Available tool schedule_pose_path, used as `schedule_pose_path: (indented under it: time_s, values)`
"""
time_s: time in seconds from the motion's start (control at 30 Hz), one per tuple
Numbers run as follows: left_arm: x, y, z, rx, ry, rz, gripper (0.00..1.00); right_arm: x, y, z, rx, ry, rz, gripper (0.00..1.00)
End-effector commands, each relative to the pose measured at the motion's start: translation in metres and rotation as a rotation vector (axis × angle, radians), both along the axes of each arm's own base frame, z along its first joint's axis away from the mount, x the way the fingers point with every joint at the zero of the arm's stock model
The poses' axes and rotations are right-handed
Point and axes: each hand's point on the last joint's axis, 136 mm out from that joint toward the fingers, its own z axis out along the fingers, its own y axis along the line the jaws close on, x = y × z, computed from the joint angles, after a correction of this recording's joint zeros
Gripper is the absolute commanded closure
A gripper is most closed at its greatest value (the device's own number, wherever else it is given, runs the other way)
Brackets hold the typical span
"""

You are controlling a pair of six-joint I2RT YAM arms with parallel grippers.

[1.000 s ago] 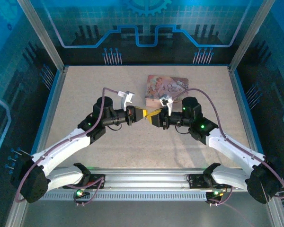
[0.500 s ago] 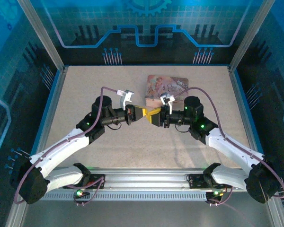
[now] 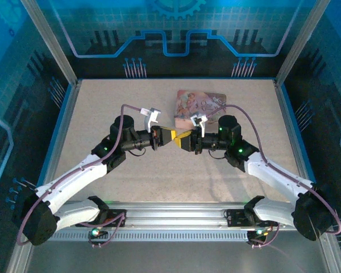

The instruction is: Unlock a padlock with a key

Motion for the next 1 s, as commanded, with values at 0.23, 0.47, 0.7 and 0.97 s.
schedule_pose_path:
  time_s: [0.23,0.47,0.7,0.97]
  values:
    - [-0.001,0.001,0.019,-0.006,-0.073,0.005,1.0,0.0,0.001,0.013,0.003,-0.028,-0.004,0.96]
    - [0.016,0.012,0.017,0.04,-0.057,0.1,0.59,0.005,-0.018,-0.004,-0.091,-0.005,-0.08,1.0]
    - [0.076,0.046,-0.023,0.121,0.134,0.262,0.36,0.01,-0.057,-0.036,-0.29,0.049,-0.217,1.0]
    - [0.143,0.055,-0.089,0.34,0.307,0.384,0.11,0.006,-0.098,-0.061,-0.464,0.095,-0.352,1.0]
